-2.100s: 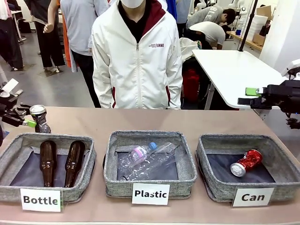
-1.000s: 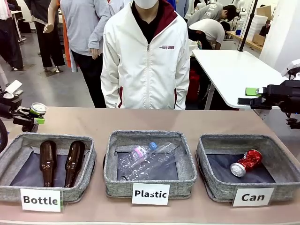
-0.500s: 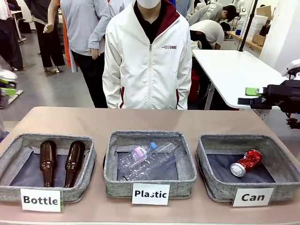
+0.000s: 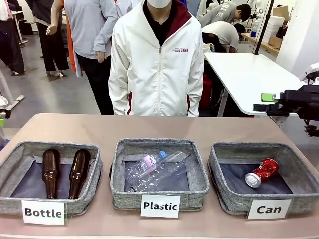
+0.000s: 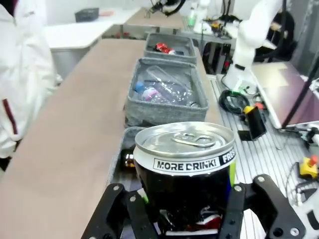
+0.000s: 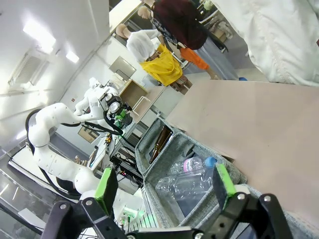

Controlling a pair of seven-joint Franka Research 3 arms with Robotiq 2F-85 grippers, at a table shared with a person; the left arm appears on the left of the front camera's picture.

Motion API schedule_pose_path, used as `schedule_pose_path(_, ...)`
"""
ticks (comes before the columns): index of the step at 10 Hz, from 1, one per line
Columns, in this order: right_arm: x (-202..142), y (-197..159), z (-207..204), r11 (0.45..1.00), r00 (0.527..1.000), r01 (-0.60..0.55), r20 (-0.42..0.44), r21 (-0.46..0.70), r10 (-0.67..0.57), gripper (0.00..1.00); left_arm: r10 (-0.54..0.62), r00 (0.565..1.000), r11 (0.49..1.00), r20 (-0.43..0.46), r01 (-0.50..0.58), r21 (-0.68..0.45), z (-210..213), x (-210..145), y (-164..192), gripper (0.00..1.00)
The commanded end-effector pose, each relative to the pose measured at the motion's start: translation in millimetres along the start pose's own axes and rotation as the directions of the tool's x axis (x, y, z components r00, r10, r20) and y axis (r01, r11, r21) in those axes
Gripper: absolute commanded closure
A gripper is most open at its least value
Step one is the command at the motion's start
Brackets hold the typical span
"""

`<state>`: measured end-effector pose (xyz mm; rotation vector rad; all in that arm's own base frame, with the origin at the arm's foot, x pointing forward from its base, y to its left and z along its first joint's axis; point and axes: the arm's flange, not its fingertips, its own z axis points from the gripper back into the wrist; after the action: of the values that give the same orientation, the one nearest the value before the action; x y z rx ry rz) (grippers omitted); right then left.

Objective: Sort the can waste into the basket.
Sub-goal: Pick up the can waste from the table and place it in the right Fabric basket.

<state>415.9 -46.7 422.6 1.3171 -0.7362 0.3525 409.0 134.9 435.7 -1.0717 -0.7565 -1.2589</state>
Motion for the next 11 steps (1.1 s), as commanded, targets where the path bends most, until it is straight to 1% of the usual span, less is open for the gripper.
schedule_pose_path(1, 2.4, 1.0, 1.5, 1.000, 1.000, -0.004, 0.001, 0.008, 0.004, 0.00, 0.019, 1.000, 1.000, -0.004, -0.019, 0.010, 20.1, 14.6, 8.2, 1.00)
schedule_pose_path(3, 2.4, 1.0, 1.5, 1.000, 1.000, -0.004, 0.001, 0.008, 0.004, 0.00, 0.019, 1.000, 1.000, -0.004, -0.019, 0.010, 20.1, 14.6, 8.2, 1.00)
schedule_pose_path(4, 2.4, 1.0, 1.5, 1.000, 1.000, -0.004, 0.001, 0.008, 0.004, 0.00, 0.005, 1.000, 1.000, -0.011, -0.005, 0.016, 12.5, 7.4, 4.8, 1.00)
schedule_pose_path(5, 0.0, 0.0, 0.0, 1.000, 1.000, 0.000, 0.000, 0.000, 0.000, 0.00, 0.009, 1.000, 0.999, -0.017, -0.008, 0.053, -15.4, 24.0, -4.8, 1.00)
schedule_pose_path(6, 14.3, 33.8, 6.2, 0.997, 0.999, -0.022, -0.038, -0.067, 0.020, 0.00, -0.015, 1.000, 0.999, 0.024, 0.014, 0.030, -53.3, 60.2, -10.8, 1.00)
schedule_pose_path(7, 17.6, 59.9, 10.4, 0.991, 0.991, -0.005, -0.134, -0.133, -0.013, 0.00, -0.031, 0.999, 0.999, 0.025, 0.030, 0.037, -97.4, 106.6, -12.7, 1.00)
schedule_pose_path(8, 14.0, 73.2, 23.8, 0.975, 0.981, 0.059, -0.170, -0.214, -0.097, 0.00, -0.075, 0.996, 0.995, -0.048, 0.078, 0.061, -137.9, 151.6, -9.2, 1.00)
schedule_pose_path(9, 4.5, 86.8, 45.7, 0.965, 0.965, 0.106, -0.209, -0.239, -0.158, 0.00, -0.120, 0.990, 0.992, -0.079, 0.122, 0.015, -184.8, 196.4, -7.3, 1.00)
schedule_pose_path(10, -7.3, 101.5, 73.3, 0.954, 0.965, 0.119, -0.194, -0.274, -0.176, 0.00, -0.113, 0.993, 0.993, -0.037, 0.115, 0.035, -238.8, 238.5, -2.5, 1.00)
schedule_pose_path(11, -25.6, 117.5, 104.1, 0.942, 0.960, 0.120, -0.206, -0.314, -0.191, 0.00, -0.129, 0.990, 0.991, -0.052, 0.130, 0.017, -301.5, 282.2, 9.3, 1.00)
